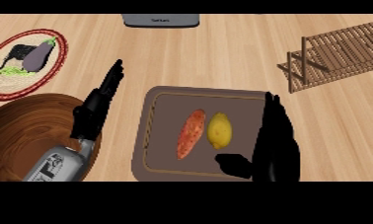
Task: Pick the lemon from the tray and place it in the tiered shelf
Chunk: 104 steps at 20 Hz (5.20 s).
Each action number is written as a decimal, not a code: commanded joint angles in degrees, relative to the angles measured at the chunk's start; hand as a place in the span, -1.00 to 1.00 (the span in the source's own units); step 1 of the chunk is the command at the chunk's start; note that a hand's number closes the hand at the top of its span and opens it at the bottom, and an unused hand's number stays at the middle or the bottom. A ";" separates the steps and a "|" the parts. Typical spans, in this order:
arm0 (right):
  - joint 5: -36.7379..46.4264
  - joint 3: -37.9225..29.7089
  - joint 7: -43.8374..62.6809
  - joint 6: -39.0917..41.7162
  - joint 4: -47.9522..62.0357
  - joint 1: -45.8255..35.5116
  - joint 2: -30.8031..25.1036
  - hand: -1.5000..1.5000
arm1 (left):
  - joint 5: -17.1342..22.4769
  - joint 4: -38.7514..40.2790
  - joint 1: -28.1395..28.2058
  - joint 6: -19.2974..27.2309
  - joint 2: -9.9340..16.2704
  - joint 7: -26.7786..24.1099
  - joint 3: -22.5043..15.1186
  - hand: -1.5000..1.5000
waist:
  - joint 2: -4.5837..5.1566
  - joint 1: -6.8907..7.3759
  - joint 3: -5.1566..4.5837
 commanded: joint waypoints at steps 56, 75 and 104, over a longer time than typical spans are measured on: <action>-6.52 5.99 13.83 -11.13 24.53 -9.29 0.61 1.00 | -3.66 0.22 1.04 -5.39 -2.69 1.96 6.04 0.00 | -0.06 -0.35 -0.36; -41.85 -4.83 -51.43 -8.98 -24.42 17.84 -38.50 1.00 | -5.29 1.73 1.84 -5.08 -4.58 0.41 7.84 0.00 | -0.24 -2.85 -0.26; -70.28 -63.42 -44.38 2.35 -10.42 1.92 -50.66 1.00 | -9.29 -1.05 3.35 -9.78 -6.63 3.11 11.48 0.00 | 0.10 -0.29 -0.33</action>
